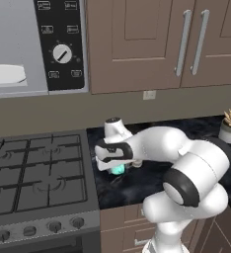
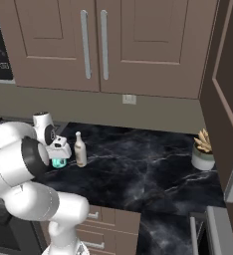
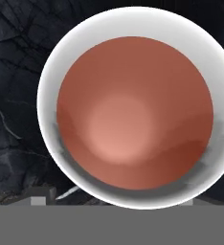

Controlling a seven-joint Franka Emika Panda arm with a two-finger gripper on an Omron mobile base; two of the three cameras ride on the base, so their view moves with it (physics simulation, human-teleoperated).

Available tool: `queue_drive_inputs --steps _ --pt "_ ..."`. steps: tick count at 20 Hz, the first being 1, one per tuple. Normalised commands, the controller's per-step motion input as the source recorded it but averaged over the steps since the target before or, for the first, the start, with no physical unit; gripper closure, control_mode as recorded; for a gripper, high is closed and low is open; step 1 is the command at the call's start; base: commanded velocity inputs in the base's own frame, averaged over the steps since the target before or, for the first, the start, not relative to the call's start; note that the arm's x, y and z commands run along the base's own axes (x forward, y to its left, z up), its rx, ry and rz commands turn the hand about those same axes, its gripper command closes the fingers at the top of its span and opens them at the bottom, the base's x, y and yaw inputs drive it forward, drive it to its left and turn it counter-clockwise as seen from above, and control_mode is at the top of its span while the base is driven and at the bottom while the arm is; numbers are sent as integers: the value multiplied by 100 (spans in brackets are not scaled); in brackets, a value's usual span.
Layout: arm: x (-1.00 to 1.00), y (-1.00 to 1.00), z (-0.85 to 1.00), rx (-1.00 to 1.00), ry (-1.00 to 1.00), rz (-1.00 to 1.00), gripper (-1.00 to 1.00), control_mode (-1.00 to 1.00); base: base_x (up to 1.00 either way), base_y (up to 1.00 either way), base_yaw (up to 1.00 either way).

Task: Place the microwavable item in the microwave. Then, close the microwave door and press the start button.

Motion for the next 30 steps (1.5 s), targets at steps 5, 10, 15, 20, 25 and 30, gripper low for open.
queue_drive_inputs --steps 5,10,15,20,25,30 --pt "0 0 -14 1 0 0 100 -100 0 0 0" --pt "0 0 -11 1 -1 0 100 -100 0 0 0" --pt "-34 1 0 0 -11 0 100 -100 0 0 0" --pt "-81 18 57 0 -18 0 100 -100 0 0 0" --pt "-81 -6 100 4 -21 0 100 -100 0 0 0" --pt "-78 -59 98 7 -19 -1 100 -100 0 0 0"
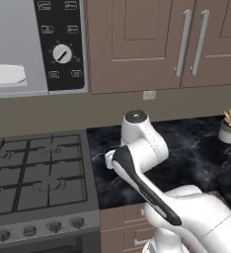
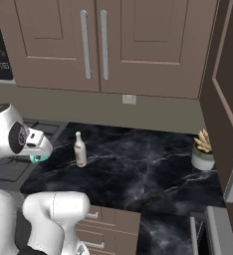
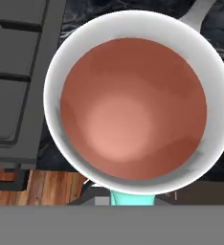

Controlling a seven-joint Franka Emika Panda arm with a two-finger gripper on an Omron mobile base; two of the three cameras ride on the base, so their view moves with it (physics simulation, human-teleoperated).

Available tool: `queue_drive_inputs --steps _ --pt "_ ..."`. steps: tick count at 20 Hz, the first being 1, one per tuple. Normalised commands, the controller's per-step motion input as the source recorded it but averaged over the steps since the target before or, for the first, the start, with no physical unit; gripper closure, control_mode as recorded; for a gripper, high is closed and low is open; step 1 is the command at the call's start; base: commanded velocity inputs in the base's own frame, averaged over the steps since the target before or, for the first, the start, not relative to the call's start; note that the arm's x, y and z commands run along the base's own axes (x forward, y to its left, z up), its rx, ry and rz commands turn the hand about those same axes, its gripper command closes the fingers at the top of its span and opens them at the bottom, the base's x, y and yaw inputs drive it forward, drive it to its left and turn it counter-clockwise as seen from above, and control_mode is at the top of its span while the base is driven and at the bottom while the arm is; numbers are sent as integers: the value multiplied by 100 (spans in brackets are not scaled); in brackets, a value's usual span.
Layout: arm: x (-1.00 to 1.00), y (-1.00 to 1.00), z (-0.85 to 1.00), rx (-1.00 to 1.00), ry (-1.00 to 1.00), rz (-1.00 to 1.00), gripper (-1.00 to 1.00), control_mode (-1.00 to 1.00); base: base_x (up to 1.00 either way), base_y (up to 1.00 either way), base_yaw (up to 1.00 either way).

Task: Place the microwavable item in the microwave. Then, close the microwave door and press the start button.

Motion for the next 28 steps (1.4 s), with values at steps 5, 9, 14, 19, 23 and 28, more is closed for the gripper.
queue_drive_inputs --steps 5,9,14,19,23,28 --pt "-35 -88 56 12 -12 -2 100 -100 0 0 0" --pt "0 -21 9 2 -4 0 100 -100 0 0 0" --pt "0 -1 0 0 0 0 100 -100 0 0 0" --pt "-18 0 0 0 -2 0 100 -100 0 0 0" --pt "0 0 0 0 0 0 100 100 -98 51 2" --pt "0 0 0 0 0 0 100 100 -51 100 5"
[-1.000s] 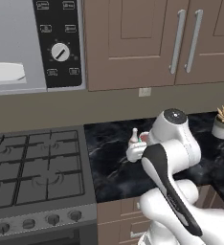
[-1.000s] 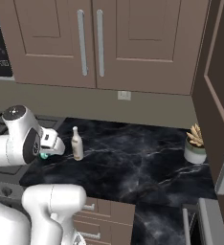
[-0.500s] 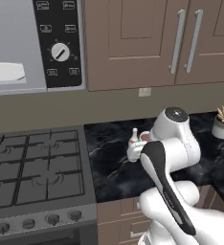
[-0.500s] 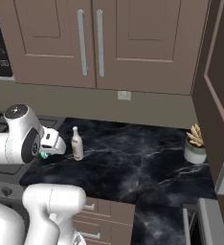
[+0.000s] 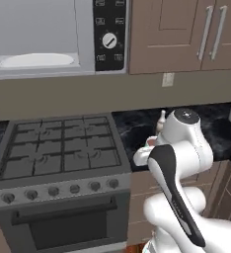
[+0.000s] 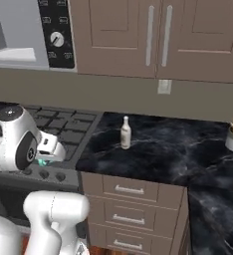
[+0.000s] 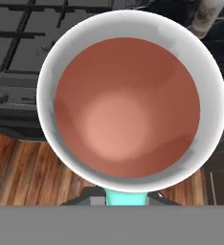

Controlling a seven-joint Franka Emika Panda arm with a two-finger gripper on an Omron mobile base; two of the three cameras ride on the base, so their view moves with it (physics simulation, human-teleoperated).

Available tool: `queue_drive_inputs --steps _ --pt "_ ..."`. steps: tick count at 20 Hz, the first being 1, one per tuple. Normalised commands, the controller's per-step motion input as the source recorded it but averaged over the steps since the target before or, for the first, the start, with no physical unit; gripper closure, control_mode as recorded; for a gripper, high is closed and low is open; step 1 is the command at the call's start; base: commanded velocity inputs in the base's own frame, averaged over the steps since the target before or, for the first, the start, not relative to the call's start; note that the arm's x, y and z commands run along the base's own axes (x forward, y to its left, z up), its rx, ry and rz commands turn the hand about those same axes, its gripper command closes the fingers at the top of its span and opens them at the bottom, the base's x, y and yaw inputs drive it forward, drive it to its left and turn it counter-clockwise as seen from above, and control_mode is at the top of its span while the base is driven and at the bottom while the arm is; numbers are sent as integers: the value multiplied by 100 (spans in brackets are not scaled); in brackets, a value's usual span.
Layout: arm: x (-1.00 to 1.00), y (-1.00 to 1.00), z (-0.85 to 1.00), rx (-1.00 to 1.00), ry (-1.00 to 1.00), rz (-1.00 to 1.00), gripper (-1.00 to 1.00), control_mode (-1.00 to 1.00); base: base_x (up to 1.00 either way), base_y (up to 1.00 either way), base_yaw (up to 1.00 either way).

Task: Place the microwavable item in the microwave. Then, close the microwave door and press the start button.

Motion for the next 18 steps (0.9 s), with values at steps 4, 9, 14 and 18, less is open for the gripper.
queue_drive_inputs --steps 4,9,14,18 --pt "0 0 0 0 0 0 100 100 25 100 0" --pt "0 0 0 0 0 0 100 100 76 58 0" --pt "0 0 0 0 0 0 100 100 47 64 -5" --pt "0 0 0 0 0 0 100 100 3 54 -11"
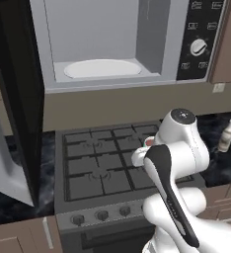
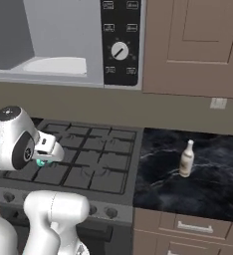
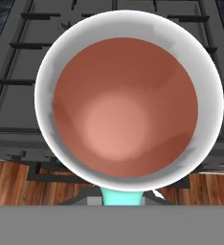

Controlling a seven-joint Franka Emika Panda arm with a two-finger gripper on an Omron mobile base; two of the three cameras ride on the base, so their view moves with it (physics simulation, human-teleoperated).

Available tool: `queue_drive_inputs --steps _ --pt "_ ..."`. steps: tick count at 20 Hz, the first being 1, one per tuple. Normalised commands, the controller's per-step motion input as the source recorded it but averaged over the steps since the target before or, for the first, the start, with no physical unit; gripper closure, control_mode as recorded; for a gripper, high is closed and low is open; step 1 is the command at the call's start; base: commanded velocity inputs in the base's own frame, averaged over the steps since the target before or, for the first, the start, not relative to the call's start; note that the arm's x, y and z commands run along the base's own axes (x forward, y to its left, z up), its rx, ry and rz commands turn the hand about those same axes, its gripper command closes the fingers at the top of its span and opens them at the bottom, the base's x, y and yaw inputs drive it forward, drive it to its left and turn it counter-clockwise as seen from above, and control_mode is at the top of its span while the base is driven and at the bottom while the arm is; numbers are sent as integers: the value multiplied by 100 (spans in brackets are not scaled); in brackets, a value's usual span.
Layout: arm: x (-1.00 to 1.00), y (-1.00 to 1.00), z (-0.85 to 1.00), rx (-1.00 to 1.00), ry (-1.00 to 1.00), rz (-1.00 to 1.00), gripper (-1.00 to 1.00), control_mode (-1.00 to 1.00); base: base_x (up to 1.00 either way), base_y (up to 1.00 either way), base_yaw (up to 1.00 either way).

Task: Place the microwavable item in the microwave. Then, close the microwave door and press the start button.

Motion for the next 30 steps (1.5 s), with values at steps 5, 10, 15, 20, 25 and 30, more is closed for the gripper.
queue_drive_inputs --steps 5,10,15,20,25,30 --pt "0 0 0 0 0 0 100 100 2 31 -9" --pt "0 0 0 0 0 0 100 100 -19 29 -6" --pt "0 0 0 0 0 0 100 100 -23 19 0" --pt "0 0 0 0 0 0 100 100 7 22 1" --pt "0 0 0 0 0 0 100 100 17 0 13" --pt "0 0 0 0 0 0 100 100 1 -2 22"
